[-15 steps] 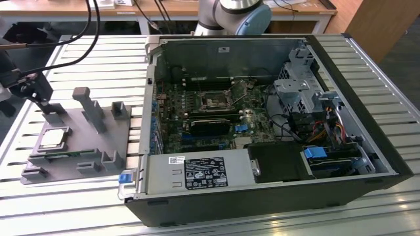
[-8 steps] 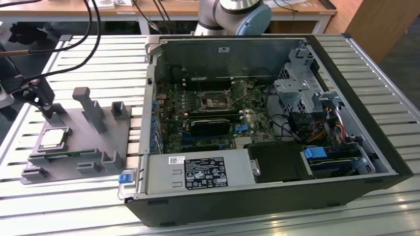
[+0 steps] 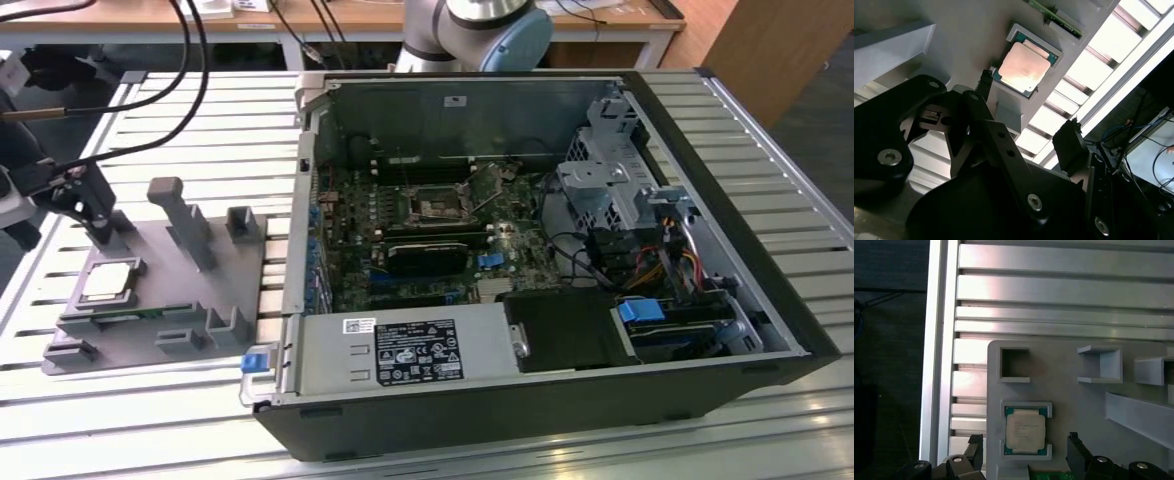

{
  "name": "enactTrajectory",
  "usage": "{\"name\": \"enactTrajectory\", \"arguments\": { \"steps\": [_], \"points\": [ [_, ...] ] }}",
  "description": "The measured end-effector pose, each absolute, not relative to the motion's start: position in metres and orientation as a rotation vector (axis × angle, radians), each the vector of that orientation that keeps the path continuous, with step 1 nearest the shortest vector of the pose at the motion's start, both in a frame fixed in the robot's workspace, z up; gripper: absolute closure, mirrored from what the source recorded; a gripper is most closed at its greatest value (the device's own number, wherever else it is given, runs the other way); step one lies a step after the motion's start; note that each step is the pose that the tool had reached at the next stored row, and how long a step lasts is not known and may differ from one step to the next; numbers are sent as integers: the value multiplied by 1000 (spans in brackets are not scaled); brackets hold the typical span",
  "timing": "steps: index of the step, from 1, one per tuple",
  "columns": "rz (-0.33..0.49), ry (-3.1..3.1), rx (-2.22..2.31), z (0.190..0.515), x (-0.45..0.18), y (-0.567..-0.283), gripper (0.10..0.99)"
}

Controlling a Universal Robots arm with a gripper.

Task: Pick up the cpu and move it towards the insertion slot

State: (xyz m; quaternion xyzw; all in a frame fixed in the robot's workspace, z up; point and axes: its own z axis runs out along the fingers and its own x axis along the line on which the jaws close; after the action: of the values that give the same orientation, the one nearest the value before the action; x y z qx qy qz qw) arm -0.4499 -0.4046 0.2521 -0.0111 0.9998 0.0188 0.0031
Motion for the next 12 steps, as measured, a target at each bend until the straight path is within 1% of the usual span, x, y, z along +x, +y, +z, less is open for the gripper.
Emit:
{"name": "enactTrajectory", "arguments": {
  "steps": [12],
  "points": [
    [59, 3135, -65, 234, -450, -408, 325]
  ]
}}
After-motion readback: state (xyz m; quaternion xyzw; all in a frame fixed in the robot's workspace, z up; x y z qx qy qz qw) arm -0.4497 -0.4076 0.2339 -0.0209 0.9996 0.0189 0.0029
